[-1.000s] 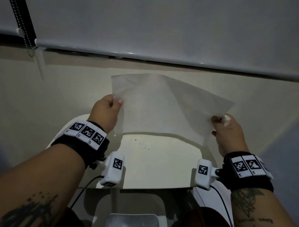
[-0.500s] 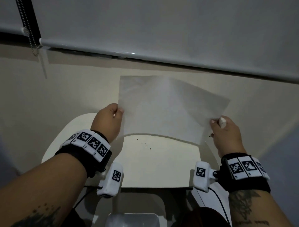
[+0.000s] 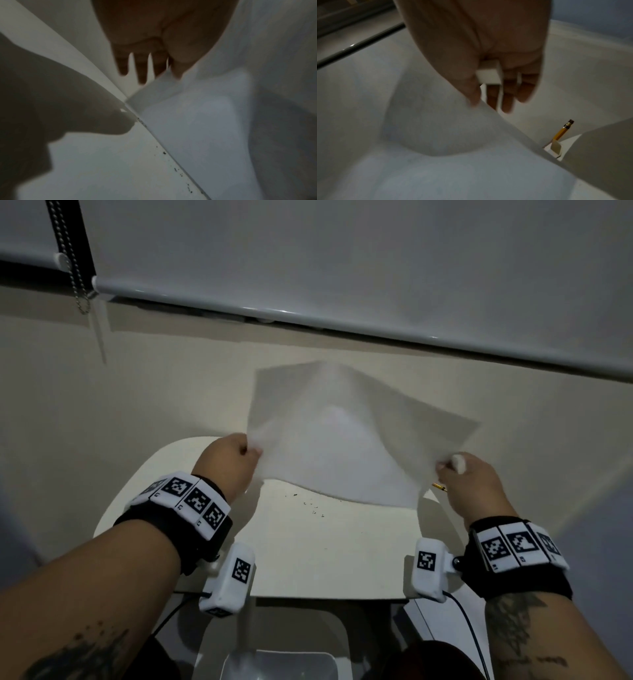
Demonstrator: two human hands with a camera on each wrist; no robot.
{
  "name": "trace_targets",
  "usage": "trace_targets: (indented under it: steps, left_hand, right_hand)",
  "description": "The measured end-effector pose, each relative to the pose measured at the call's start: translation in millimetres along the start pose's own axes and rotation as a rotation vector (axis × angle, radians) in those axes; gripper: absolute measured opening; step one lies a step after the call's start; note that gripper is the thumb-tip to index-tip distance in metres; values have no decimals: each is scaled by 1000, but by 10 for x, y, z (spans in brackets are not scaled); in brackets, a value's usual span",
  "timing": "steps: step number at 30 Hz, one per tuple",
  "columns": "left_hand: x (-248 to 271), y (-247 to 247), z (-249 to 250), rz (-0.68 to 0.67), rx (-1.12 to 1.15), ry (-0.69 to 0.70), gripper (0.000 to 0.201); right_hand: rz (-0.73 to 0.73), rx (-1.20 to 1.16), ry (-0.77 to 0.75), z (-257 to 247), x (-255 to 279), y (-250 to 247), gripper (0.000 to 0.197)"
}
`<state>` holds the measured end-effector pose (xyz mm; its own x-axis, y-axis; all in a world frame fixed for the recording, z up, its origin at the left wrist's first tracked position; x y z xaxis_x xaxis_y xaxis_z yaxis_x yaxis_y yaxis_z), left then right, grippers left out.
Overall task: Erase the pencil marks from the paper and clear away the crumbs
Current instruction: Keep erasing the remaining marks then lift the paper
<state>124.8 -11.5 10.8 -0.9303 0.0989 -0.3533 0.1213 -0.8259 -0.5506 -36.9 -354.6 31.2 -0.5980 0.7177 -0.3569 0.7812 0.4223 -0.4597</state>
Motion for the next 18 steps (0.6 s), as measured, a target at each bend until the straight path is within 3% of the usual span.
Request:
trace_targets:
  steps: [4, 7, 9, 11, 15, 18]
  left_hand:
    - [8, -60, 69, 3, 141, -37, 36]
    - [-51, -113, 87, 29, 401, -118, 15]
    - [-67, -147, 82, 31, 504, -190, 28]
    - [-86, -165, 78, 24, 544, -201, 16]
    - [-26, -55, -64, -96, 611, -300, 11]
    - [94, 75, -91, -241, 686, -336, 36]
  right_hand:
    - [92, -80, -2, -49, -16, -52, 9]
    - [148, -194, -19, -183, -39, -145, 10]
    - [136, -225, -9, -257, -44, -199, 13]
    - [111, -255, 16, -304, -15, -248, 20]
    - [2, -342, 105, -169, 32, -134, 23]
    - [-66, -329, 207, 87, 10, -31, 15]
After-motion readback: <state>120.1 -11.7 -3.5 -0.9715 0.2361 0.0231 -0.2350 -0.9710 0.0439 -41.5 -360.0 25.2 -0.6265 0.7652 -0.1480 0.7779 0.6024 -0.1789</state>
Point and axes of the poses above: each hand's wrist, its own x-axis away from the middle knuckle, its own y-axis out of the palm, z = x × y, the point moved 7 cm from there along -x, towards the middle knuckle, and after that the axes turned 5 degrees about z, right-handed, at the moved point
